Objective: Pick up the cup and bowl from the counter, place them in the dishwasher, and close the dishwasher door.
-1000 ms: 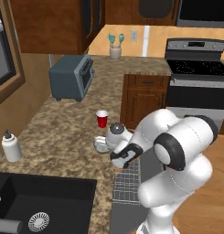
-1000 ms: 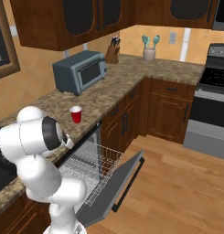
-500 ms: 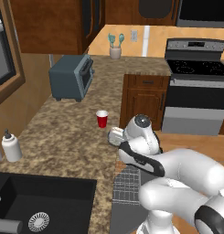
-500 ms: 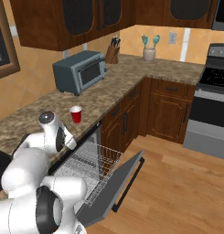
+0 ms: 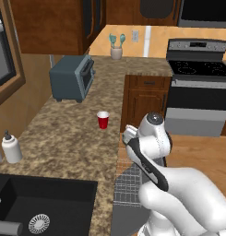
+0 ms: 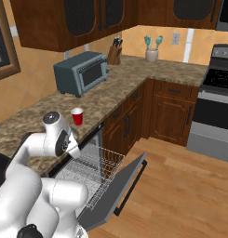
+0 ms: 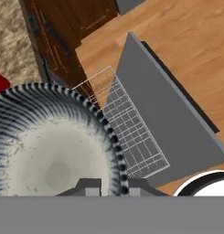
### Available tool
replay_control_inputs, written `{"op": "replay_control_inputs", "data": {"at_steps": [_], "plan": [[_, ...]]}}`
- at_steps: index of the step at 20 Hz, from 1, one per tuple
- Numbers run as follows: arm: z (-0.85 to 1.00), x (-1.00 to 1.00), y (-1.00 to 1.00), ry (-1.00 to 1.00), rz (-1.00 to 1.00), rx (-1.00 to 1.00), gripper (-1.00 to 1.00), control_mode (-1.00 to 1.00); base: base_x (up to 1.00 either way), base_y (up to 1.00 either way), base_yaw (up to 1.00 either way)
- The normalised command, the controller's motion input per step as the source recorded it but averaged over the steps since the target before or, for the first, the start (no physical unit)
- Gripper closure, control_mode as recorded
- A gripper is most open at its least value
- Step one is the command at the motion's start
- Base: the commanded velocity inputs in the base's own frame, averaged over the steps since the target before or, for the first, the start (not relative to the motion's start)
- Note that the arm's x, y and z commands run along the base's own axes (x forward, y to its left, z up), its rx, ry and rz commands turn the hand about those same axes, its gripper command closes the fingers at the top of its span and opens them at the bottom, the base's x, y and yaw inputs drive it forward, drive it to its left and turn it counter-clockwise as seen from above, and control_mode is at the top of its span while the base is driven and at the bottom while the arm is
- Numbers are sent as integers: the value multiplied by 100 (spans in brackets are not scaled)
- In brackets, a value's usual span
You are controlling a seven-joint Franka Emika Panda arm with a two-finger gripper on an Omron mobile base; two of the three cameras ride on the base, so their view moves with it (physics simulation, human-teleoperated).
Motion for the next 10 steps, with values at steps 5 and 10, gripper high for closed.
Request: {"op": "replay_control_inputs", "data": {"at_steps": [5,10], "plan": [[0,-25,-28,0,-6,10,100,-100,0,0,0],[-5,-10,-2,0,-21,20,100,-100,0,0,0]]}}
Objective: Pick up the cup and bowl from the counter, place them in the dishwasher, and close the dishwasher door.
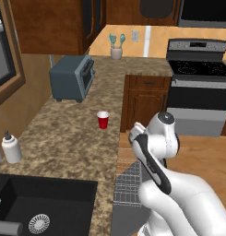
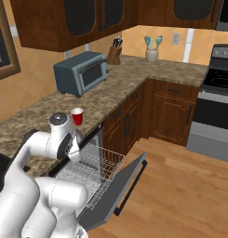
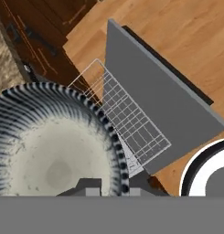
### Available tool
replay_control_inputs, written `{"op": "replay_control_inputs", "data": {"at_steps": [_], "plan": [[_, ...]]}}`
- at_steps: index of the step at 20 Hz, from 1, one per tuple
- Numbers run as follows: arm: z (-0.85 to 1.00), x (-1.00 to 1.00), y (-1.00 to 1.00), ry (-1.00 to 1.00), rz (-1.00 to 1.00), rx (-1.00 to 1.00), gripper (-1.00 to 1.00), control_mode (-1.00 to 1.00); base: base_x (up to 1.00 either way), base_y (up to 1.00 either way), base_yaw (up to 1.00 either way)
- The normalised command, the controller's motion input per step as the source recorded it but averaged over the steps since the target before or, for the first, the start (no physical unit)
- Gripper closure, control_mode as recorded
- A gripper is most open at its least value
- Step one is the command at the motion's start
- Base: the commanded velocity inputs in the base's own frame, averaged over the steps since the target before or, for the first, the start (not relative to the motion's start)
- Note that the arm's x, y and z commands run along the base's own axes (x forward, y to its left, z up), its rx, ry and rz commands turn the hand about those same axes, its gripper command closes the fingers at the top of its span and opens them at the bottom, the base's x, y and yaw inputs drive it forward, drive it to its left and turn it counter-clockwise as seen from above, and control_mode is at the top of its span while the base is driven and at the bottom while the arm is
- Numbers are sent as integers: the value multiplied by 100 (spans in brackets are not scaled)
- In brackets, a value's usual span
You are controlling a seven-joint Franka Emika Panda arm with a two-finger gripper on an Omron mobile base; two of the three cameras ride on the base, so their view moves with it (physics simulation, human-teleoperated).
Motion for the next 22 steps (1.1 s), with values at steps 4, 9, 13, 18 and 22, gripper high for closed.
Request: {"op": "replay_control_inputs", "data": {"at_steps": [4,9,13,18,22], "plan": [[-18,0,0,-1,-33,18,100,-100,0,0,0],[-21,0,0,0,-30,18,100,-100,0,0,0],[-21,0,0,0,-20,22,100,-100,0,0,0],[-31,0,0,2,-11,16,100,-100,0,0,0],[-39,-1,-1,6,-9,2,100,-100,0,0,0]]}}
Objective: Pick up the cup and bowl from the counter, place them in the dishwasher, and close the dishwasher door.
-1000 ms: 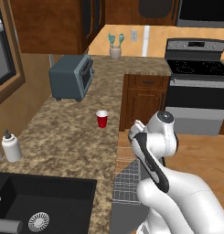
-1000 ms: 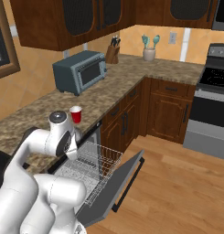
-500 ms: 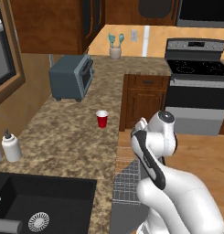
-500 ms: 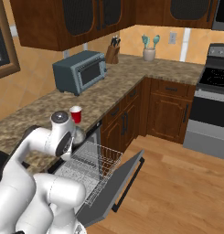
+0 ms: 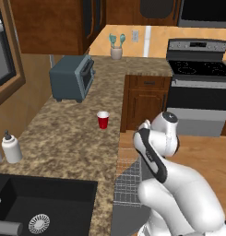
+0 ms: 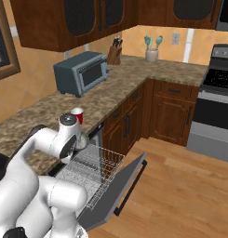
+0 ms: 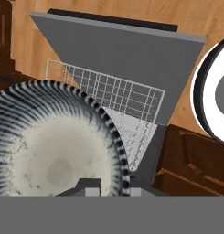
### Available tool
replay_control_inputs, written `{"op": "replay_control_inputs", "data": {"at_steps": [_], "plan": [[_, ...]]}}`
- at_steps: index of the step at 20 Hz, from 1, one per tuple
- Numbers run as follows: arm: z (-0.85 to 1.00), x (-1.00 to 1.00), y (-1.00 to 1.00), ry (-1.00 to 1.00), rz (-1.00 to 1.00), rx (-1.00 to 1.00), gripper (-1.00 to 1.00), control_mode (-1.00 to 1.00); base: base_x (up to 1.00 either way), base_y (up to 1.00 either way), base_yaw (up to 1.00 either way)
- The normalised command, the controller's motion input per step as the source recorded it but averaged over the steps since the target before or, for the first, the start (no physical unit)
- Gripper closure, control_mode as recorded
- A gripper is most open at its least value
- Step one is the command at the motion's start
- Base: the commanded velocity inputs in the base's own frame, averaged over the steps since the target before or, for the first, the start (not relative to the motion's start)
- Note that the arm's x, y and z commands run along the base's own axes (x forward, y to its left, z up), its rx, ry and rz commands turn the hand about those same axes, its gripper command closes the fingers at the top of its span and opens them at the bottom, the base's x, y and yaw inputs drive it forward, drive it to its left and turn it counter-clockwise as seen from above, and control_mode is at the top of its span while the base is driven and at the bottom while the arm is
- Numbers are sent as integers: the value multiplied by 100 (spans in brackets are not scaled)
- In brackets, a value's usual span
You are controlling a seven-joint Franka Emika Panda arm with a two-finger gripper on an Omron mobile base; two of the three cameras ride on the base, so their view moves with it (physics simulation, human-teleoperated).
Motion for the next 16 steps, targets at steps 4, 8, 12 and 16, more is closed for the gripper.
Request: {"op": "replay_control_inputs", "data": {"at_steps": [4,8,12,16], "plan": [[-36,-17,-19,7,-5,0,100,-100,0,0,0],[-35,-11,-21,4,-2,1,100,-100,0,0,0],[-38,3,-3,1,0,3,100,-100,0,0,0],[-35,17,0,6,0,5,100,-100,0,0,0]]}}
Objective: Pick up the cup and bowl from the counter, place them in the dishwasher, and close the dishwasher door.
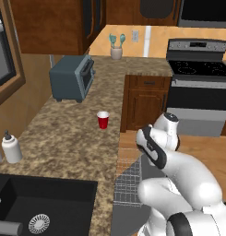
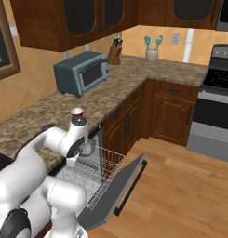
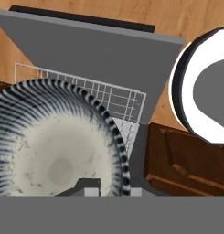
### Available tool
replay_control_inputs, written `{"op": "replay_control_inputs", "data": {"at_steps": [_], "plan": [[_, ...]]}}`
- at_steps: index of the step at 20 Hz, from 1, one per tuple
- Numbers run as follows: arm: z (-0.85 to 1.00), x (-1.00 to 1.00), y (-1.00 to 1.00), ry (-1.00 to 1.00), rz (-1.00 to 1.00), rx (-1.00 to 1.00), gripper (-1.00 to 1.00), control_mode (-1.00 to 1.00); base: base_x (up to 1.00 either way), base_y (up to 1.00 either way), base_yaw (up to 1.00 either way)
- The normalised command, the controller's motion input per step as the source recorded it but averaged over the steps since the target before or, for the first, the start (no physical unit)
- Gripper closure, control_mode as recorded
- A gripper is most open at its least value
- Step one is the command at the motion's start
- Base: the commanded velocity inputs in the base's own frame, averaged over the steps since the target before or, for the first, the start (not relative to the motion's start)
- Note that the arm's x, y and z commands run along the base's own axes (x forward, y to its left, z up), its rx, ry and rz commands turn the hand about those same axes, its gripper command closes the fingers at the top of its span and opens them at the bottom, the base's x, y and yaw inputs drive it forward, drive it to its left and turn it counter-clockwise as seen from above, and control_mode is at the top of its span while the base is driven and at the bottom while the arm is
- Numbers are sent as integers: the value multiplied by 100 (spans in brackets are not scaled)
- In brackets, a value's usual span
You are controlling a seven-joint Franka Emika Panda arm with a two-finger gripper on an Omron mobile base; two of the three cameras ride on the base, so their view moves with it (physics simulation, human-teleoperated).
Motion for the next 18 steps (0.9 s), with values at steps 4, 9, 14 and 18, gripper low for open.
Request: {"op": "replay_control_inputs", "data": {"at_steps": [4,9,14,18], "plan": [[-36,25,0,8,0,5,100,-100,0,0,0],[-36,15,0,7,0,4,100,-100,0,0,0],[-18,0,0,1,0,1,100,-100,0,0,0],[-17,0,0,0,0,0,100,-100,0,0,0]]}}
